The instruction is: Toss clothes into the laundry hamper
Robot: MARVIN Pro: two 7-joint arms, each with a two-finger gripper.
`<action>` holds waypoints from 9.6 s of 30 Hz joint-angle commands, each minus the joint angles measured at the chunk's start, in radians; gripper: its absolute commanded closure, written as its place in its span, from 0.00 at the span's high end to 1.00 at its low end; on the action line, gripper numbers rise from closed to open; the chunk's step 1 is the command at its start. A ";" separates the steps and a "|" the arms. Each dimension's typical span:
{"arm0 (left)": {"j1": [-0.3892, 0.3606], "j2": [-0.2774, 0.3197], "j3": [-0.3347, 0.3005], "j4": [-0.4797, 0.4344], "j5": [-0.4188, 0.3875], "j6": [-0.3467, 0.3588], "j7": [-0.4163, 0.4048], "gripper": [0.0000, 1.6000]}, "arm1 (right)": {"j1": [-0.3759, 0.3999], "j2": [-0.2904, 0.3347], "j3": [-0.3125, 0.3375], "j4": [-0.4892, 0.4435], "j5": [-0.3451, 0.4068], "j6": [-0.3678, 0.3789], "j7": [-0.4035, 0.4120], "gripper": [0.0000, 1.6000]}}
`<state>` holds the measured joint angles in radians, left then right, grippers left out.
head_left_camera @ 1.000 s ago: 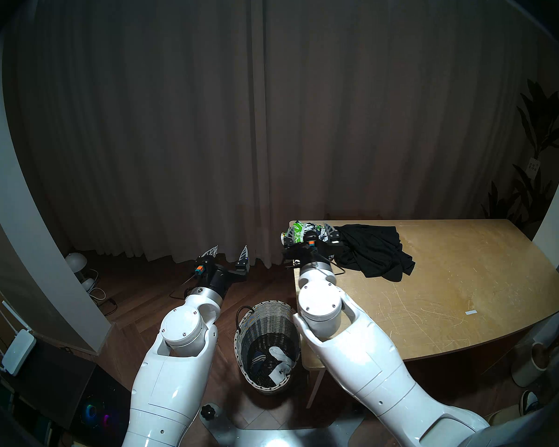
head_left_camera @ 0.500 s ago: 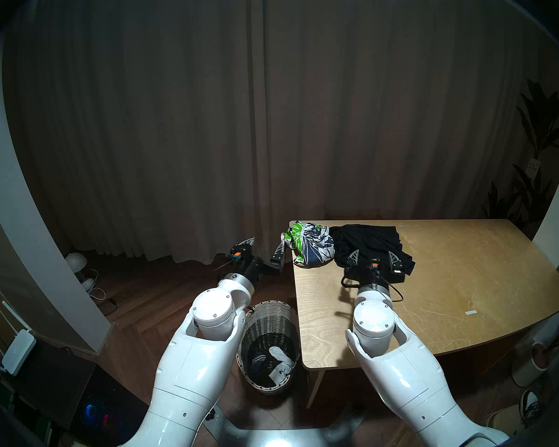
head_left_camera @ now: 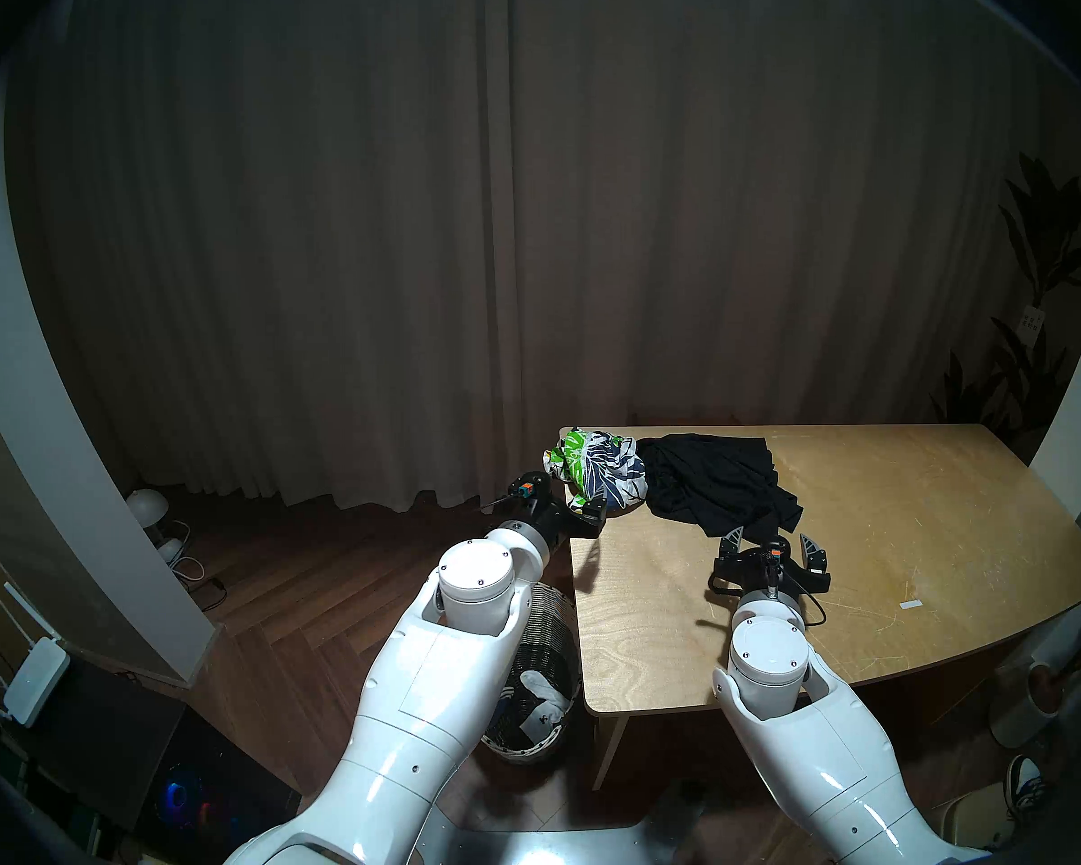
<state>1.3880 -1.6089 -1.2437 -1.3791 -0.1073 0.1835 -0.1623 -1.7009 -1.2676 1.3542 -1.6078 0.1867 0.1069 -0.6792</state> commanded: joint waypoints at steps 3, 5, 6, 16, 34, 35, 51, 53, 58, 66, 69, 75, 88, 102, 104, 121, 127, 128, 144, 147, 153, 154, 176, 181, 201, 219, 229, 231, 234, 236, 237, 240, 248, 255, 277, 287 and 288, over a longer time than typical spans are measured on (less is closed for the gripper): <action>-0.128 -0.068 0.003 0.036 0.010 0.030 0.001 1.00 | -0.016 0.010 0.018 -0.024 0.019 -0.018 0.007 1.00; -0.150 -0.082 -0.001 0.053 0.017 0.041 0.005 1.00 | -0.018 0.012 0.019 -0.025 0.025 -0.019 0.007 1.00; -0.149 -0.083 -0.002 0.054 0.019 0.043 0.005 1.00 | -0.020 0.012 0.020 -0.025 0.028 -0.020 0.008 1.00; -0.240 -0.123 -0.027 0.151 0.047 0.084 0.015 1.00 | -0.032 0.020 0.029 -0.035 0.056 -0.030 0.024 1.00; -0.393 -0.158 -0.059 0.372 0.097 0.141 0.053 1.00 | -0.048 0.035 0.041 -0.054 0.101 -0.047 0.065 1.00; -0.385 -0.160 -0.063 0.371 0.100 0.140 0.056 1.00 | -0.049 0.035 0.041 -0.054 0.103 -0.048 0.067 1.00; -0.517 -0.179 -0.079 0.574 0.123 0.156 0.066 1.00 | -0.059 0.048 0.048 -0.065 0.136 -0.058 0.097 1.00; -0.537 -0.180 -0.082 0.601 0.124 0.156 0.064 1.00 | -0.060 0.049 0.049 -0.066 0.140 -0.059 0.101 1.00; -0.575 -0.182 -0.093 0.653 0.123 0.155 0.060 1.00 | -0.062 0.052 0.051 -0.067 0.149 -0.060 0.109 1.00; -0.612 -0.203 -0.112 0.727 0.117 0.149 0.046 1.00 | -0.064 0.057 0.053 -0.069 0.160 -0.062 0.120 1.00; -0.623 -0.218 -0.119 0.765 0.109 0.143 0.040 1.00 | -0.065 0.059 0.054 -0.070 0.164 -0.064 0.126 1.00; -0.637 -0.240 -0.124 0.818 0.097 0.134 0.033 1.00 | -0.066 0.062 0.055 -0.069 0.168 -0.065 0.134 1.00; -0.674 -0.256 -0.148 0.909 0.069 0.107 0.024 0.00 | -0.067 0.068 0.057 -0.069 0.176 -0.066 0.149 1.00; -0.702 -0.124 -0.222 0.974 0.031 -0.019 0.016 0.00 | -0.087 0.077 0.064 -0.097 0.179 -0.085 0.166 1.00; -0.687 -0.094 -0.231 0.974 0.031 -0.056 0.024 0.00 | -0.092 0.078 0.065 -0.102 0.180 -0.089 0.168 1.00; -0.422 -0.026 -0.289 0.808 0.021 -0.314 0.111 0.00 | -0.133 0.085 0.081 -0.141 0.183 -0.122 0.186 1.00; -0.337 -0.032 -0.294 0.778 0.024 -0.400 0.120 0.00 | -0.137 0.085 0.083 -0.143 0.183 -0.126 0.190 1.00; -0.332 -0.029 -0.297 0.790 0.023 -0.420 0.120 0.00 | -0.137 0.085 0.083 -0.144 0.183 -0.127 0.190 1.00; -0.422 0.013 -0.298 1.140 0.021 -0.524 0.048 0.00 | -0.138 0.084 0.085 -0.143 0.183 -0.129 0.194 1.00; -0.434 0.016 -0.289 1.165 0.026 -0.485 0.029 0.00 | -0.137 0.084 0.085 -0.142 0.183 -0.128 0.194 1.00; -0.443 0.007 -0.254 1.208 0.058 -0.427 0.026 0.00 | -0.136 0.085 0.084 -0.140 0.183 -0.126 0.195 1.00; -0.444 0.004 -0.250 1.212 0.061 -0.419 0.024 0.00 | -0.136 0.085 0.084 -0.139 0.183 -0.126 0.195 1.00; -0.468 -0.036 -0.225 1.229 0.083 -0.312 0.010 0.00 | -0.134 0.085 0.083 -0.136 0.183 -0.125 0.195 1.00; -0.469 -0.037 -0.222 1.230 0.086 -0.298 0.005 0.00 | -0.134 0.085 0.083 -0.136 0.183 -0.125 0.195 1.00; -0.470 -0.060 -0.220 1.228 0.096 -0.283 -0.010 1.00 | -0.133 0.085 0.083 -0.135 0.183 -0.125 0.195 1.00; -0.519 0.035 -0.316 1.075 0.016 -0.508 -0.028 1.00 | -0.072 0.105 0.075 -0.154 0.158 -0.124 0.214 1.00; -0.508 0.147 -0.381 0.992 -0.008 -0.609 0.016 1.00 | 0.025 0.118 0.058 -0.125 0.136 -0.106 0.253 1.00; -0.499 0.181 -0.391 0.980 -0.011 -0.625 0.027 1.00 | 0.057 0.116 0.047 -0.108 0.133 -0.100 0.260 1.00; -0.488 0.210 -0.405 0.969 -0.015 -0.641 0.039 1.00 | 0.080 0.114 0.033 -0.087 0.129 -0.092 0.268 1.00; -0.480 0.221 -0.413 0.961 -0.019 -0.651 0.047 1.00 | 0.097 0.111 0.022 -0.067 0.126 -0.082 0.275 1.00; -0.478 0.222 -0.415 0.960 -0.019 -0.653 0.049 1.00 | 0.100 0.111 0.017 -0.058 0.124 -0.079 0.277 1.00; -0.470 0.234 -0.425 0.949 -0.024 -0.667 0.058 1.00 | 0.122 0.107 0.000 -0.016 0.120 -0.063 0.286 1.00; -0.464 0.246 -0.439 0.922 -0.033 -0.693 0.073 1.00 | 0.164 0.104 -0.027 0.093 0.111 -0.025 0.302 1.00; -0.465 0.242 -0.443 0.895 -0.039 -0.715 0.081 1.00 | 0.226 0.100 -0.045 0.175 0.099 0.005 0.319 1.00; -0.469 0.199 -0.419 0.811 -0.044 -0.765 0.089 1.00 | 0.406 0.066 -0.099 0.384 0.057 0.082 0.367 1.00; -0.449 0.169 -0.397 0.718 -0.032 -0.824 0.084 1.00 | 0.472 -0.005 -0.197 0.395 0.028 0.102 0.417 1.00; -0.441 0.166 -0.396 0.706 -0.031 -0.831 0.085 1.00 | 0.474 -0.005 -0.205 0.386 0.026 0.101 0.425 1.00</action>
<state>0.9479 -1.4236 -1.6483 -0.5844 -0.1441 -0.5920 -0.0773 -1.2942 -1.2234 1.1985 -1.1831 0.2301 0.2120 -0.2845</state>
